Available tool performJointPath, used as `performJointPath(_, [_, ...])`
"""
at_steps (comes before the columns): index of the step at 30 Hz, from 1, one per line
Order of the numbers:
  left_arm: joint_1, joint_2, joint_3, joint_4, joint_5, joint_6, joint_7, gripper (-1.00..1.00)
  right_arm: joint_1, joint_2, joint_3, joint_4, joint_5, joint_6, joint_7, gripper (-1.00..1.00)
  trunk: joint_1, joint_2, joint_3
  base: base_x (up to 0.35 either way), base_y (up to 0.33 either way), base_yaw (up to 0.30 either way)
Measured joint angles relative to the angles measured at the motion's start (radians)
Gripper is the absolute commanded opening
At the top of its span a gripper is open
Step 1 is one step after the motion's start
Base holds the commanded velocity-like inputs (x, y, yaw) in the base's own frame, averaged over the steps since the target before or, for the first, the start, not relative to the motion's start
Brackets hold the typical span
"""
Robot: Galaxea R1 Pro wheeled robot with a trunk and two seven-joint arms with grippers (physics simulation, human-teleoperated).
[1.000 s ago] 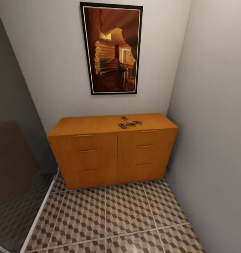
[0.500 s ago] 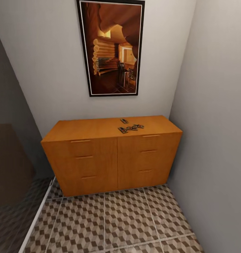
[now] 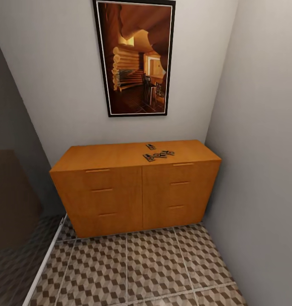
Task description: Take the four mousetraps from the cabinet in the bathroom and place them on the bathroom floor. Make sure all four end up on the same floor surface, and ensure that at least two of them are either under or directly next to the same bathroom sink.
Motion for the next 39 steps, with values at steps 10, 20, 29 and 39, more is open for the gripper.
performJointPath(10, [0.0,0.026,0.024,-0.021,0.002,-0.008,-0.004,1.0,0.0,-0.005,-0.006,-0.009,0.012,-0.001,0.001,1.0,0.0,0.0,0.0,0.0,0.0,0.0])
performJointPath(20, [-0.002,0.023,0.081,-0.218,0.024,-0.085,0.003,1.0,-0.01,-0.003,0.002,-0.044,0.028,-0.006,0.029,1.0,0.0,0.0,0.0,0.0,0.0,0.0])
performJointPath(29, [-0.004,-0.001,0.149,-0.996,0.045,0.334,0.012,1.0,-0.089,-0.001,-0.004,-0.884,0.017,0.525,0.113,1.0,0.0,0.0,0.0,0.0,0.0,0.0])
performJointPath(39, [-0.345,-0.109,0.095,-1.198,0.044,0.714,0.016,1.0,-0.288,-0.002,-0.008,-1.315,0.014,0.869,0.141,1.0,0.0,0.0,0.001,0.0,0.0,0.0])
